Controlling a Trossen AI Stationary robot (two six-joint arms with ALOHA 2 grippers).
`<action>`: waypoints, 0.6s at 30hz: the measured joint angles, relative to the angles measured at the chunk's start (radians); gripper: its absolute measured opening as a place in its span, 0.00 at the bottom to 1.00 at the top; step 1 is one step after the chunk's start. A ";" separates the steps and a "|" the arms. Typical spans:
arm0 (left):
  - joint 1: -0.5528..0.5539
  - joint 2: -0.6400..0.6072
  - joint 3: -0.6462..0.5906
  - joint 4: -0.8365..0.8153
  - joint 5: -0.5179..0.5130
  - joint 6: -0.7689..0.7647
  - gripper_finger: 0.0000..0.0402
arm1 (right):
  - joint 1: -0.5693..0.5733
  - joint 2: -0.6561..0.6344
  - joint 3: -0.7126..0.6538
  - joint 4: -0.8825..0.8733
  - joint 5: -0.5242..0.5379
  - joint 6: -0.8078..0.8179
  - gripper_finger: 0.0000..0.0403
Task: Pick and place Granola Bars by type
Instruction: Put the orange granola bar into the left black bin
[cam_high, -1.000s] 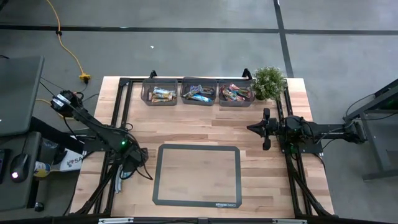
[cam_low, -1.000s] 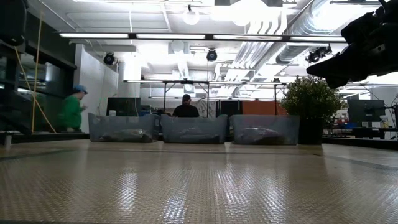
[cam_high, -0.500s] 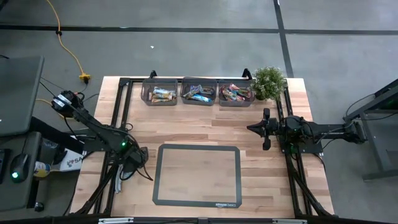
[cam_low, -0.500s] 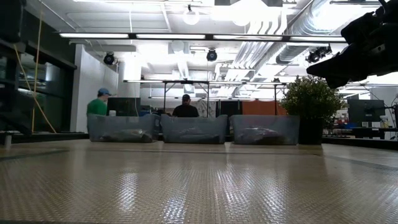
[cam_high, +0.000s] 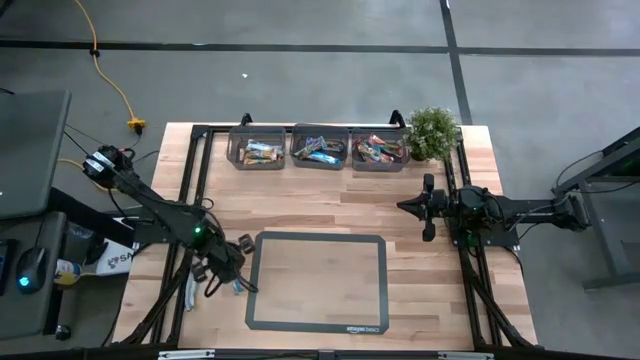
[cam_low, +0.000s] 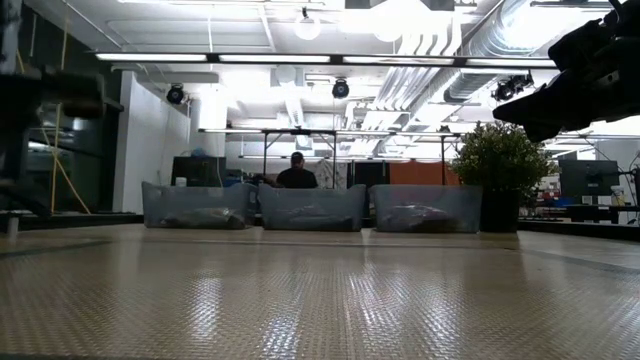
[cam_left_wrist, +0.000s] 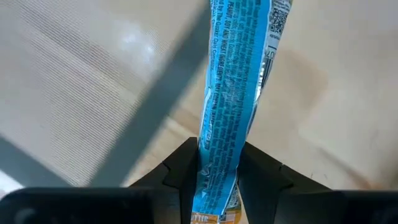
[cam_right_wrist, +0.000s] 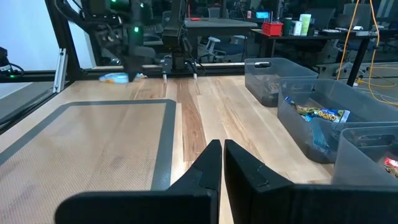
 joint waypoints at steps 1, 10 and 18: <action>0.000 0.000 0.013 0.017 -0.004 -0.019 0.24 | 0.000 0.000 0.000 0.000 0.000 0.000 0.01; 0.001 -0.004 0.141 0.216 -0.034 -0.203 0.24 | 0.000 0.000 0.000 0.000 0.000 0.000 0.01; 0.001 -0.014 0.194 0.321 -0.192 -0.258 0.22 | 0.000 0.000 0.000 0.000 0.000 0.000 0.01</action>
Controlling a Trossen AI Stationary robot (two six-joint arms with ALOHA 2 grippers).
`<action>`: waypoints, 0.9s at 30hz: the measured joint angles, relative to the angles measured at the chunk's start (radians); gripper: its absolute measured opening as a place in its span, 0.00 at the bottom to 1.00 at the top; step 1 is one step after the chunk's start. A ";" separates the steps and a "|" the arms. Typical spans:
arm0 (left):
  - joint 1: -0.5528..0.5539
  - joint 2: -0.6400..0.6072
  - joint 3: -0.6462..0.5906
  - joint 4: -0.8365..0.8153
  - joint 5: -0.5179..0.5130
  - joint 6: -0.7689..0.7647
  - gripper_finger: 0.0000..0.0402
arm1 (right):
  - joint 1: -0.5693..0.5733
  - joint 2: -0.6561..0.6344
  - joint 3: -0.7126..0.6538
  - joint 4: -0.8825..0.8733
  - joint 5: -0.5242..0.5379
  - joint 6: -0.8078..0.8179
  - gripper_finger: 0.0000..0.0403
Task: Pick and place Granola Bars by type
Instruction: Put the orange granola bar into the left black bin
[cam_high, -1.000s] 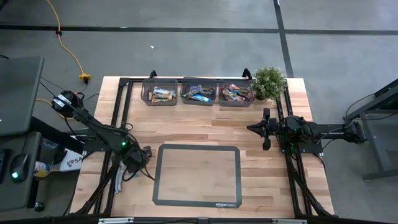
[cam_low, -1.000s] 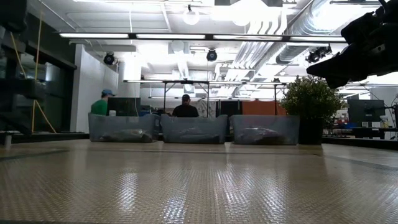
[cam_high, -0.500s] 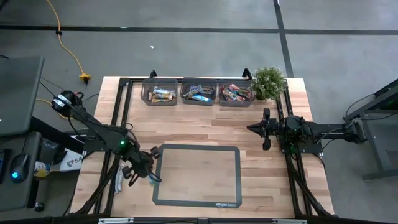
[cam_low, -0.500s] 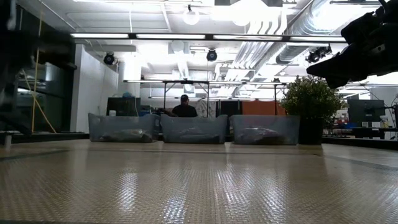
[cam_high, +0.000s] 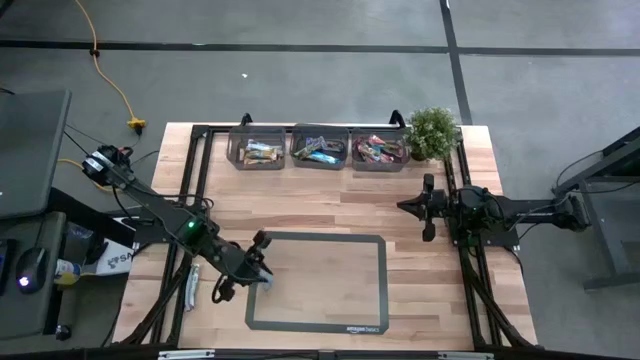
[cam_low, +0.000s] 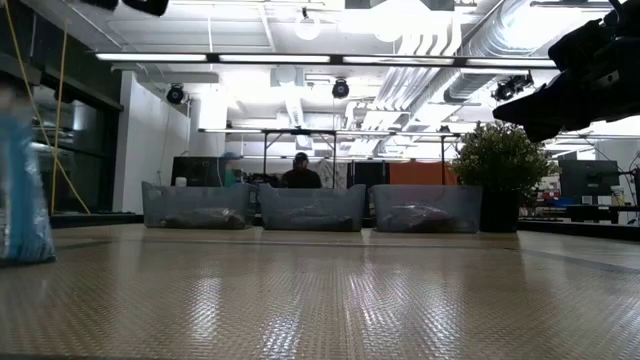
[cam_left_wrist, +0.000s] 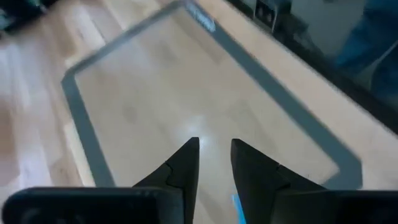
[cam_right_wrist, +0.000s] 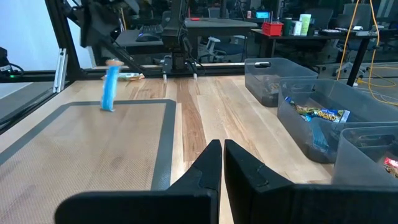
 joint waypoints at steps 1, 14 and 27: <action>0.000 0.000 0.000 -0.025 0.004 0.002 0.21 | 0.000 0.000 0.000 0.000 0.000 0.000 0.01; 0.000 0.020 -0.050 -0.309 0.081 -0.025 0.05 | 0.000 0.000 0.000 0.000 0.000 0.000 0.01; -0.001 0.170 -0.088 -0.234 0.126 -0.285 0.11 | 0.000 0.000 0.000 0.000 0.000 0.000 0.01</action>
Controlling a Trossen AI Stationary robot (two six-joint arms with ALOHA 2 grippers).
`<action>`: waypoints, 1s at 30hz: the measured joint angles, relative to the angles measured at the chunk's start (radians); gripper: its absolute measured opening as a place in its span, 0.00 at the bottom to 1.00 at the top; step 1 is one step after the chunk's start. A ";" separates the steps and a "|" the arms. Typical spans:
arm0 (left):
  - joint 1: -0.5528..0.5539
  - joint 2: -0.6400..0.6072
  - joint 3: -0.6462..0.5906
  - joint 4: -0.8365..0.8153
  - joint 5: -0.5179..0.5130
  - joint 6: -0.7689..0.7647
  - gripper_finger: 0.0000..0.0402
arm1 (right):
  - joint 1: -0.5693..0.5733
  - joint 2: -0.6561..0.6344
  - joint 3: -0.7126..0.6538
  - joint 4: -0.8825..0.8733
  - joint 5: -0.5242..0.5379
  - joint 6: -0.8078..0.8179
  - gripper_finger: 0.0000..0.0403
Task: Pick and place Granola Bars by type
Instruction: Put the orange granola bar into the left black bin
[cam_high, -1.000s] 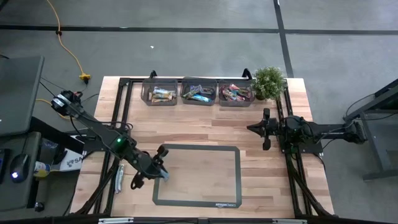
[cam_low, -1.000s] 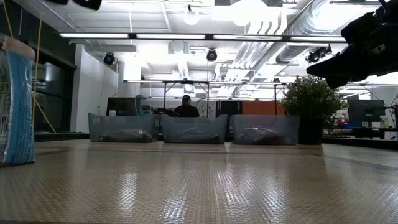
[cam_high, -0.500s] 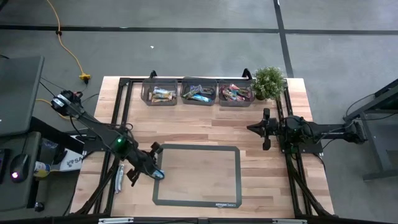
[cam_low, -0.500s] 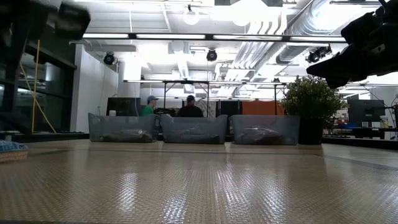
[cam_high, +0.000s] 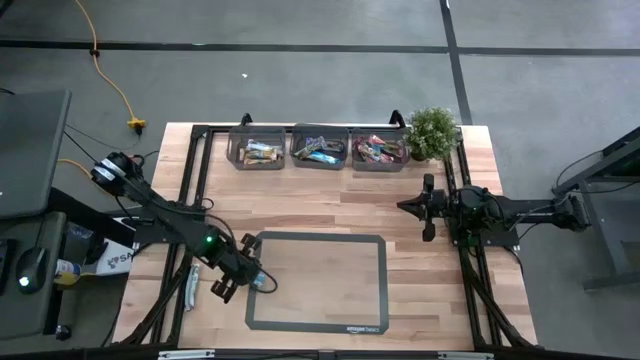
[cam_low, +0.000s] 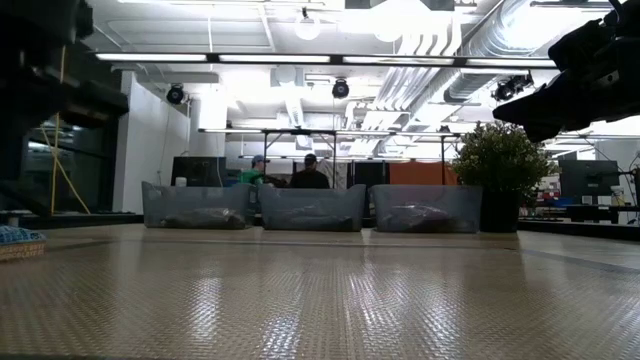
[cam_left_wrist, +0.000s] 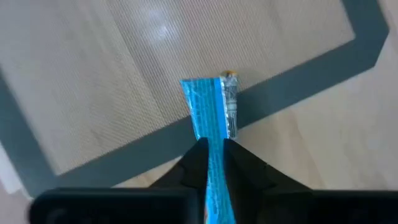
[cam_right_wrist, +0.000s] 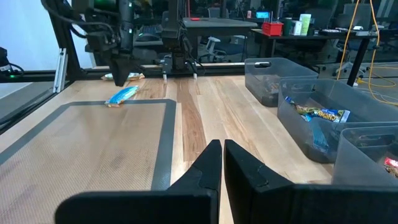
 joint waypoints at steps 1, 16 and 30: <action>0.000 0.012 0.000 -0.001 0.007 -0.003 0.14 | 0.000 0.000 0.000 0.000 0.000 0.000 0.01; 0.000 0.085 0.000 -0.013 -0.005 -0.087 0.69 | 0.000 0.000 0.000 0.000 0.000 0.000 0.01; -0.001 0.205 -0.024 -0.008 0.013 -0.181 0.72 | 0.000 0.000 0.000 0.000 0.000 0.000 0.01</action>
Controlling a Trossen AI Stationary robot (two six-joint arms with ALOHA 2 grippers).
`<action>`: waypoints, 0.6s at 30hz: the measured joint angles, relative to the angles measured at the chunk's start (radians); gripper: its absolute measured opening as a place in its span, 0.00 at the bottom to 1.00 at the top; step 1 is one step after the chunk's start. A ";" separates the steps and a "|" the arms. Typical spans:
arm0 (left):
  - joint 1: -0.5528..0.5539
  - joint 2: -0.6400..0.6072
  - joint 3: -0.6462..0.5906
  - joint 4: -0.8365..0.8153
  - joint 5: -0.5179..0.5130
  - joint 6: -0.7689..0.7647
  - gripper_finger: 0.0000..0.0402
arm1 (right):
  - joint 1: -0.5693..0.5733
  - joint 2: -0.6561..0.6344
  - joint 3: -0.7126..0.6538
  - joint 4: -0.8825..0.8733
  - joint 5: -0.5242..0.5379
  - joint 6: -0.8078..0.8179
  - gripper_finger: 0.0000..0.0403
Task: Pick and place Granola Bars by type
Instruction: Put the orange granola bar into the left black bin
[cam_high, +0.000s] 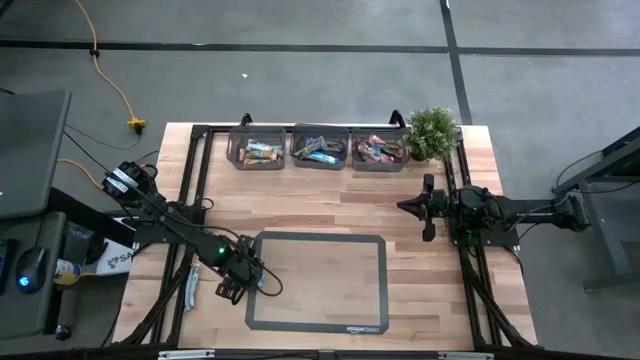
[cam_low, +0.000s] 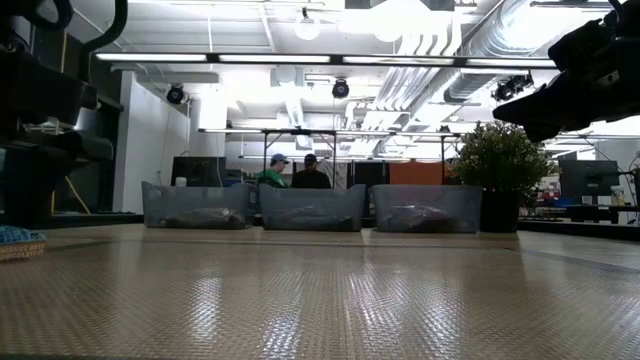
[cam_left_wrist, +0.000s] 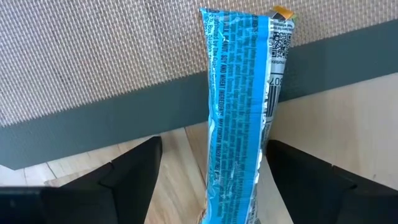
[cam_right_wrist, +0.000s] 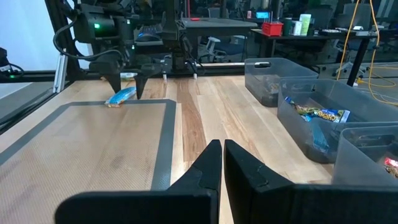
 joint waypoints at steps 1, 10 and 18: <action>0.000 0.002 0.000 0.000 0.000 -0.002 0.72 | 0.000 0.000 0.000 0.000 0.000 0.000 0.01; 0.001 0.004 -0.002 0.007 0.001 -0.033 0.65 | 0.000 0.000 0.000 0.000 0.000 0.000 0.01; 0.001 0.004 -0.004 0.012 0.004 -0.055 0.56 | 0.000 0.000 0.000 0.000 0.000 0.000 0.01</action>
